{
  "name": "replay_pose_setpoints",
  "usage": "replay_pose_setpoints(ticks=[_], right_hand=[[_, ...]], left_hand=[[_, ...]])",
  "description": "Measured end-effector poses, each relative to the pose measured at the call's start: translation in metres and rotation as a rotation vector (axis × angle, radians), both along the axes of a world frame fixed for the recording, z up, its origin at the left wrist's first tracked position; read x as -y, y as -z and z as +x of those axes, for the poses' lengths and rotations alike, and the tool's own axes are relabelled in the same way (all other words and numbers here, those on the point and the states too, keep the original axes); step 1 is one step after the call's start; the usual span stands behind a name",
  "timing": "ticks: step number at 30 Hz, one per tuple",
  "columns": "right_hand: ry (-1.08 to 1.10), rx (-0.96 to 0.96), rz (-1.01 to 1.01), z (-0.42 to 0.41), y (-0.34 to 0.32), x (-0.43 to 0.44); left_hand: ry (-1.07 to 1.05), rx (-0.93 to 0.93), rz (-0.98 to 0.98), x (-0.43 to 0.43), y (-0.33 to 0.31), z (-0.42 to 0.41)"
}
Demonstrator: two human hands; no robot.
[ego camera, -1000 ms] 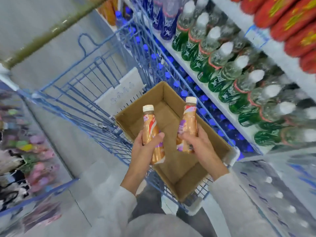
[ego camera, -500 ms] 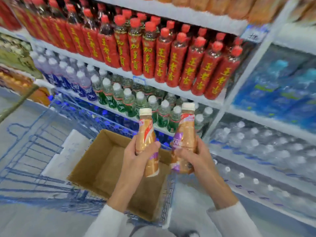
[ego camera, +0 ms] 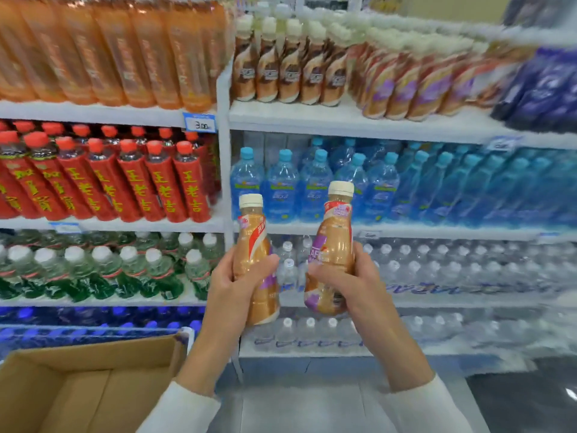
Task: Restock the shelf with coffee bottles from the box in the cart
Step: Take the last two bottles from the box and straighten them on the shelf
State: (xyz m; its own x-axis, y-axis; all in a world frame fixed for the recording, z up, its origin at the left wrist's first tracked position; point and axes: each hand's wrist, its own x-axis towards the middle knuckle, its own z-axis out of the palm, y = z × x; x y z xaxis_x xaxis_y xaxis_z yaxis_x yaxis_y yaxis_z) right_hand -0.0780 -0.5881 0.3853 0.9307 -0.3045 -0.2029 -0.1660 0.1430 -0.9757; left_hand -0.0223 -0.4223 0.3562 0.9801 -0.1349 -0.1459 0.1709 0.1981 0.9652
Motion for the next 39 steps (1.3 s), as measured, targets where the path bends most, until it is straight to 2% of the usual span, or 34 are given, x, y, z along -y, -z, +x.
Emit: replay_pose_setpoints(ticks=[9, 17, 26, 39], right_hand=[[0.250, 0.066, 0.036, -0.046, -0.016, 0.105], [0.296, 0.049, 0.021, -0.046, -0.012, 0.159], [0.322, 0.054, 0.061, 0.023, -0.013, 0.241], [0.356, 0.035, -0.024, 0.122, -0.022, 0.370]], left_hand=[[0.193, 0.020, -0.027, 0.115, -0.025, -0.014], [0.274, 0.069, -0.006, 0.180, -0.030, -0.002], [0.312, 0.071, -0.001, 0.265, -0.024, 0.063], [0.345, 0.128, -0.011, 0.389, -0.037, 0.159]])
